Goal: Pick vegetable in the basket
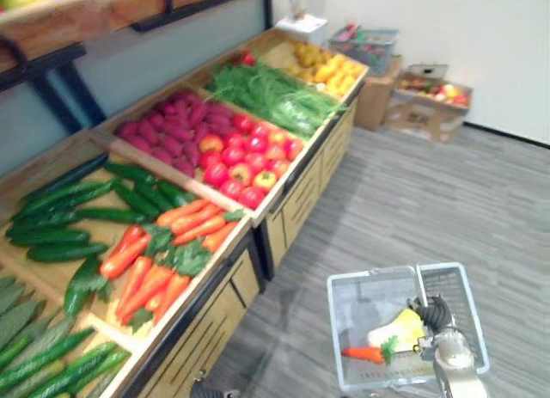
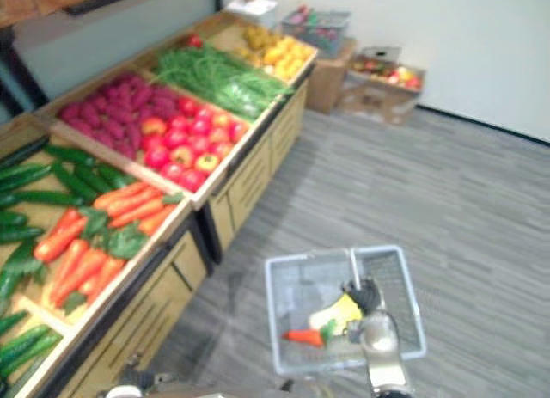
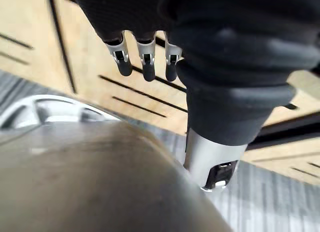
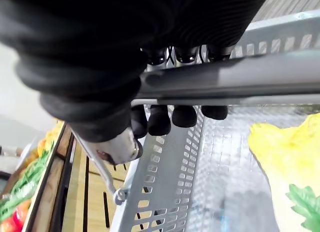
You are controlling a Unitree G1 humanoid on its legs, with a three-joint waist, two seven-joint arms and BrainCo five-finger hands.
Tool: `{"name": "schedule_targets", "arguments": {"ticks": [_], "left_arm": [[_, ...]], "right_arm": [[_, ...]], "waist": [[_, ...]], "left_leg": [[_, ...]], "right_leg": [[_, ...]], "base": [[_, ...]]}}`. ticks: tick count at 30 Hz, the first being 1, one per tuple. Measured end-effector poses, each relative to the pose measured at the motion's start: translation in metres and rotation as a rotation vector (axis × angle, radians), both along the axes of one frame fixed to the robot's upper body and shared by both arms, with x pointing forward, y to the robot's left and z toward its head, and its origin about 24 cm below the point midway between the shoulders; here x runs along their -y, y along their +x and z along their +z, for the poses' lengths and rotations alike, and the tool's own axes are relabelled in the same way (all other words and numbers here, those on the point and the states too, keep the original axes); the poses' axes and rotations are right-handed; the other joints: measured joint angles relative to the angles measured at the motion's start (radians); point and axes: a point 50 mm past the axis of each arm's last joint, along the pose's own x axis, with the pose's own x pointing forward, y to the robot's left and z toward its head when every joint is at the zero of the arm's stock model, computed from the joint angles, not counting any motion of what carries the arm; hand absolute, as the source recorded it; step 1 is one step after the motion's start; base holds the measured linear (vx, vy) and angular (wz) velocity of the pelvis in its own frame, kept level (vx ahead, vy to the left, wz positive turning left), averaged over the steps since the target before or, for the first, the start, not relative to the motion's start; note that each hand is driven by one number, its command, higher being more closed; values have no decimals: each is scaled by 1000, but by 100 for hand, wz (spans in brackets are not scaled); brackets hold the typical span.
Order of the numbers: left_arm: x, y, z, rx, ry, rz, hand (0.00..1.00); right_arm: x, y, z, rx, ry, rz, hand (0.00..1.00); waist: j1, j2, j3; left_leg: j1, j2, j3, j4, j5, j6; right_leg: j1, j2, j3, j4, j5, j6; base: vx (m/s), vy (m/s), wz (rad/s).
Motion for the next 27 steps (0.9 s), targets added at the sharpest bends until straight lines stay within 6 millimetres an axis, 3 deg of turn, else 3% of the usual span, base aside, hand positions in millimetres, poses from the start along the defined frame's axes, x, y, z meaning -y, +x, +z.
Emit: {"name": "schedule_targets", "arguments": {"ticks": [1, 3, 6, 7, 14, 18, 19, 21, 22, 24, 26, 27], "left_arm": [[17, 2, -2, 12, -32, -20, 0], [17, 3, -2, 14, -30, -25, 0], [15, 6, 0, 21, -14, -47, 0], [16, 8, 1, 29, -11, -54, 0], [19, 8, 0, 17, -7, -103, 0], [18, 8, 0, 19, -5, -106, 0], [17, 9, 1, 21, 0, -107, 0], [13, 8, 1, 15, 8, -112, 0], [15, 7, 0, 14, -19, -116, 0], [13, 6, 2, 23, -24, -121, 0], [8, 6, 3, 18, 7, -140, 0], [9, 6, 2, 11, 11, -140, 0]], "right_arm": [[6, -8, -3, -21, -17, -5, 100], [7, -21, -10, -62, -11, -16, 100], [8, -20, -9, -59, -13, -19, 100], [6, -20, -10, -60, -9, -15, 100], [21, -29, -15, -93, -33, -93, 100], [22, -23, -13, -76, -45, -106, 100], [22, -19, -11, -62, -46, -108, 100], [25, -18, -9, -54, -48, -123, 100], [25, -14, -7, -41, -51, -126, 100], [21, -9, -6, -27, -45, -120, 100], [16, -6, -5, -25, -44, -94, 100], [16, -4, -4, -18, -44, -90, 100]], "waist": [[-1, 58, 11], [-7, 62, 2], [-12, 57, 10], [-2, 56, 12], [4, 51, 19], [19, 48, 20], [31, 39, 26], [30, 19, 36], [34, 9, 42], [32, 4, 46], [31, 0, 48], [27, 3, 48]], "left_leg": [[-27, -189, -255, -189, -72, -45], [-9, -246, -295, -289, -67, -47], [-17, -274, -287, -340, -74, -58], [-15, -288, -292, -369, -74, -58], [25, -371, -340, -514, -77, -57], [18, -392, -324, -521, -124, -44], [15, -408, -310, -506, -161, -34], [27, -439, -314, -497, -184, -26], [38, -449, -307, -506, -188, -22], [69, -450, -312, -526, -186, -19], [122, -446, -326, -560, -172, -12], [123, -438, -334, -568, -160, -19]], "right_leg": [[-46, -5, 167, -27, 45, 1], [-44, -6, 191, -57, 61, 37], [-50, -17, 184, -115, 122, 51], [-53, -19, 185, -131, 141, 54], [-74, -51, 186, -137, 163, 82], [-131, -79, 225, -92, 164, 100], [-186, -113, 243, 12, 104, 113], [-243, -166, 240, 171, 61, 114], [-302, -198, 214, 305, 60, 98], [-343, -222, 197, 428, 81, 74], [-344, -244, 160, 492, 84, 77], [-338, -246, 132, 474, 56, 56]], "base": [[-36, 261, -325], [61, 183, -141], [78, 108, 13], [78, 107, 3], [40, 85, 1], [-44, 116, -27], [-55, 141, -26], [-46, 153, -7], [-30, 117, -4], [13, 65, 2], [139, -5, 14], [204, -88, 14]]}}
